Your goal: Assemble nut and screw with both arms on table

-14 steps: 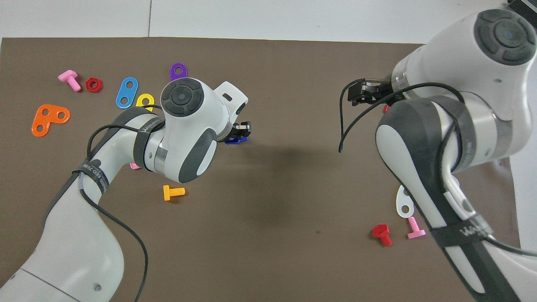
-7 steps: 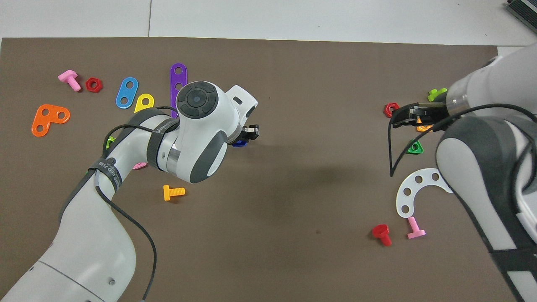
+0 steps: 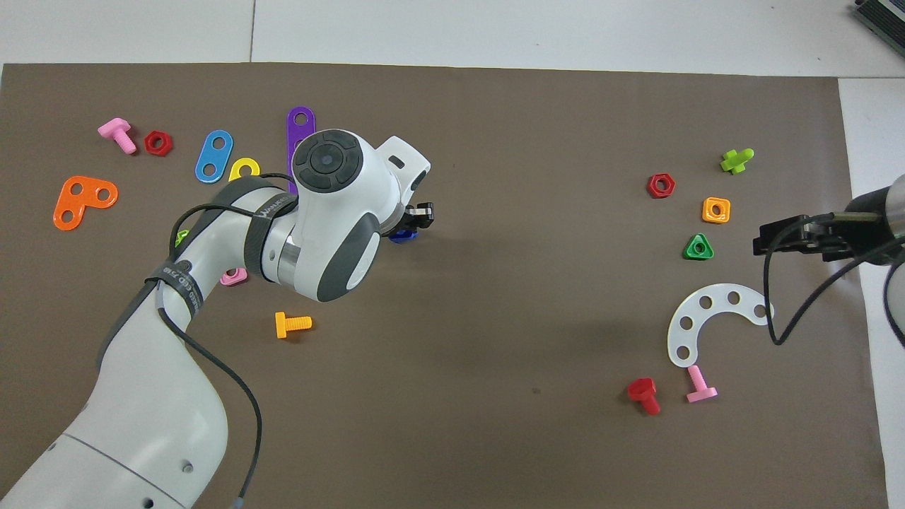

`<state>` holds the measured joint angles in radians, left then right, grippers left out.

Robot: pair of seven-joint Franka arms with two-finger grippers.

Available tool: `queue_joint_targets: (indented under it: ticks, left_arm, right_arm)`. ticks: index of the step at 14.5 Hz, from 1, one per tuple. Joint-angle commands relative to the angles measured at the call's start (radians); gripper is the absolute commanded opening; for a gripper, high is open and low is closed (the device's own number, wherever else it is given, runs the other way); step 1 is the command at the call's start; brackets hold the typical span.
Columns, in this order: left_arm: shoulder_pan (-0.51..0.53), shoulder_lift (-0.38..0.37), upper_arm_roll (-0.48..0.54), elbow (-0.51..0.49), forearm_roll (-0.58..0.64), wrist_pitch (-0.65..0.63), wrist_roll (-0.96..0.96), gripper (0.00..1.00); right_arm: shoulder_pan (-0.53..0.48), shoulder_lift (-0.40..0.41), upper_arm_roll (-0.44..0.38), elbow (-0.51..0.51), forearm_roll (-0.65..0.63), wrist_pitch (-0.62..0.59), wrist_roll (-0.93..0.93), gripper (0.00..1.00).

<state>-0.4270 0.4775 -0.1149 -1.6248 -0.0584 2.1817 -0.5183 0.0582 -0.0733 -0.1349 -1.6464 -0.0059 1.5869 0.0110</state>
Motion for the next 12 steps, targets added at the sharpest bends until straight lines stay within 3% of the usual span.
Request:
queue_joint_targets:
  ticks: [1, 12]
  left_arm:
    - [-0.001, 0.020, 0.004, 0.028, 0.000, -0.005, -0.009, 0.00]
    - [-0.003, 0.026, 0.009, -0.040, 0.022, 0.084, -0.009, 0.00]
  right_arm:
    - [-0.011, 0.033, 0.015, 0.105, -0.019, -0.108, 0.041, 1.00]
    - [0.002, 0.017, 0.020, 0.063, -0.009, -0.091, 0.069, 1.00]
